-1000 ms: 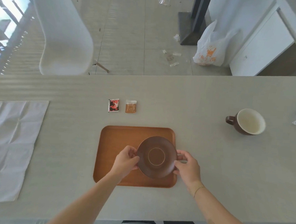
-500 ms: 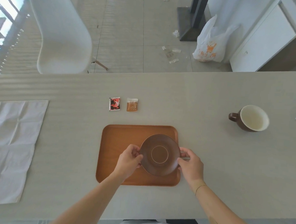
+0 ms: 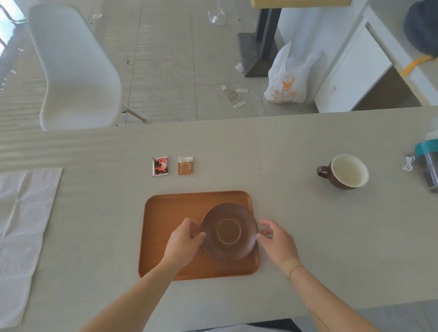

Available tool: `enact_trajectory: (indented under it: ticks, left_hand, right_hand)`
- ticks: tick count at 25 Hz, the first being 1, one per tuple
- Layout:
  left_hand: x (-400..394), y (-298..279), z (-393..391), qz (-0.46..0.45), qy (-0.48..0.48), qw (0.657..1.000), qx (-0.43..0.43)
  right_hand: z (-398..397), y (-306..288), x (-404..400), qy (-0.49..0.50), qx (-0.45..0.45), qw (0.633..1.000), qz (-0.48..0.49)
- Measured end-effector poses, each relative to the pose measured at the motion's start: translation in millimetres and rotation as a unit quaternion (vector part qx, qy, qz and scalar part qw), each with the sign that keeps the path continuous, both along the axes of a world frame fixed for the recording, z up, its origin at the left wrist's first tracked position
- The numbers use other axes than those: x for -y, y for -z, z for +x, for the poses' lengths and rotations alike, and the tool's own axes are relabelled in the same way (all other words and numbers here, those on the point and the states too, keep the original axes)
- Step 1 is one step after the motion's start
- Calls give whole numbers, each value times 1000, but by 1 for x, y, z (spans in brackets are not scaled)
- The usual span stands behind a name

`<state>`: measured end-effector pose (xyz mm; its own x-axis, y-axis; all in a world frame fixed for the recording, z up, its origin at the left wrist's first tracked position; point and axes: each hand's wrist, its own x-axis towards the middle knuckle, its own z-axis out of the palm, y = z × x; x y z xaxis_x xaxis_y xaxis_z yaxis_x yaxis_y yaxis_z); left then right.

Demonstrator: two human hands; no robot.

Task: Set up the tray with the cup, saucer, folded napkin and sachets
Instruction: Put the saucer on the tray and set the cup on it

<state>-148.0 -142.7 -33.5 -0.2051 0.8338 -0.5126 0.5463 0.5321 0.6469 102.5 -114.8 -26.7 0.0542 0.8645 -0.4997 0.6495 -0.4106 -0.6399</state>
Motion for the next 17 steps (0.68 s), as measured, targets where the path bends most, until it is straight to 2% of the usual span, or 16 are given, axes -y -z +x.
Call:
enact_trajectory:
  ticks: [4,8,13,17]
  left_hand:
    - [-11,-17,7,70,70,988,-119]
    - [-43,-35,35,97,232,961,-117]
    - [-103,-49,104,33,395,909,-127]
    - [-143,-47,160,9,444,884,-146]
  right_hand:
    - [26,-12,-5,-36,49,998,15]
    - [66,-25,-8,-50,87,995,20]
    - [138,-37,-12,-47,150,987,19]
    - [192,-44,-18,-70,220,973,9]
